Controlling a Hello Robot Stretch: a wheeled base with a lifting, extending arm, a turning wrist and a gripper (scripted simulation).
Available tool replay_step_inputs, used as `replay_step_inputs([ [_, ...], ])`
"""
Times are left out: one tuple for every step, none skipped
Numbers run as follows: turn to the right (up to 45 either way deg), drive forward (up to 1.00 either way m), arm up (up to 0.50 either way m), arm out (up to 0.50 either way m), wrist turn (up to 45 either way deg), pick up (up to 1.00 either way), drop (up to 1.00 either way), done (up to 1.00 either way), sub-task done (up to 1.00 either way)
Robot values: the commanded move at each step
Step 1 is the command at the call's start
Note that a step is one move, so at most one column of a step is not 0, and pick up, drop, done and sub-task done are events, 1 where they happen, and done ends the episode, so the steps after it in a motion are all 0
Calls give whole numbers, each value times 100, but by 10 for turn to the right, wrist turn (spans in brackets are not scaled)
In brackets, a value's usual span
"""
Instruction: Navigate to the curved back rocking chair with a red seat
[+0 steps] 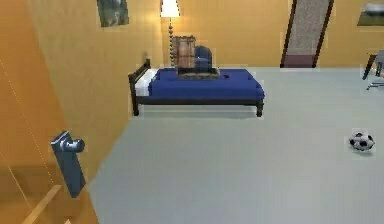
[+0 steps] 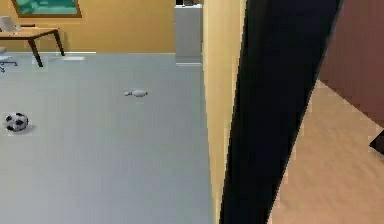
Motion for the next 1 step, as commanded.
replay_step_inputs([
  [300,0,0,0,0,0,0,0,0],
])
